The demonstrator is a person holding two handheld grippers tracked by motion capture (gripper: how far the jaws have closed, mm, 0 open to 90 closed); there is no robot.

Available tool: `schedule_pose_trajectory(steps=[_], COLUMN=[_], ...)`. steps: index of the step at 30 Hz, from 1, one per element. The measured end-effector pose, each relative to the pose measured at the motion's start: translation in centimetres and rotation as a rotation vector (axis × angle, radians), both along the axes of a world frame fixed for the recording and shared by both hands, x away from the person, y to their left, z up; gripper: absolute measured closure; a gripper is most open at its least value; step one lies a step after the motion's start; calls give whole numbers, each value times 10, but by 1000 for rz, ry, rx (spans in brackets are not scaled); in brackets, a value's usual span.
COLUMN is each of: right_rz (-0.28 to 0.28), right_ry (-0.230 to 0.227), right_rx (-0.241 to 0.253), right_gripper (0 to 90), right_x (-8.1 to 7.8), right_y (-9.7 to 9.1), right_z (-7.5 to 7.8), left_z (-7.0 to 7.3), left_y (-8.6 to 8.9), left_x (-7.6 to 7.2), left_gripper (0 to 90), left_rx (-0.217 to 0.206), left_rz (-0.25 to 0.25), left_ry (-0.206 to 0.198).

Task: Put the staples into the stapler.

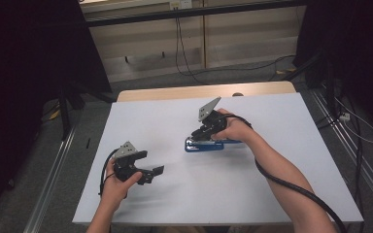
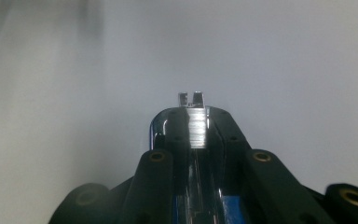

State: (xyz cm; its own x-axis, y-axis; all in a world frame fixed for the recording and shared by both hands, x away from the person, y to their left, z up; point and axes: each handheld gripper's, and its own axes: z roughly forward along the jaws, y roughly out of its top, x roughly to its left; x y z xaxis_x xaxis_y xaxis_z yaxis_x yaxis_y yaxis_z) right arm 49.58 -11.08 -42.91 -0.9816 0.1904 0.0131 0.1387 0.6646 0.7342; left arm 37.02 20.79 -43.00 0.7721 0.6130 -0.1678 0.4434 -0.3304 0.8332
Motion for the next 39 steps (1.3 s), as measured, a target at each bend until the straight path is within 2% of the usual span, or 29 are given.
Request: schedule_pose_trajectory(steps=[12, 16, 33, 39], right_rz=[7, 12, 23, 23], right_ry=[-2, -9, -12, -11], right_rx=[3, -17, -2, -16], right_gripper=[794, 795, 794, 794], right_x=[-1, -1, -2, -2], right_y=[-1, 1, 0, 1], right_z=[2, 2, 6, 3], left_z=[0, 0, 0, 0], left_y=[0, 0, 0, 1], left_x=[0, 0, 0, 0], left_gripper=[46, 46, 47, 47], left_rx=[1, 0, -3, -1], left_rz=[-1, -1, 2, 1], left_ry=[1, 0, 4, 4])
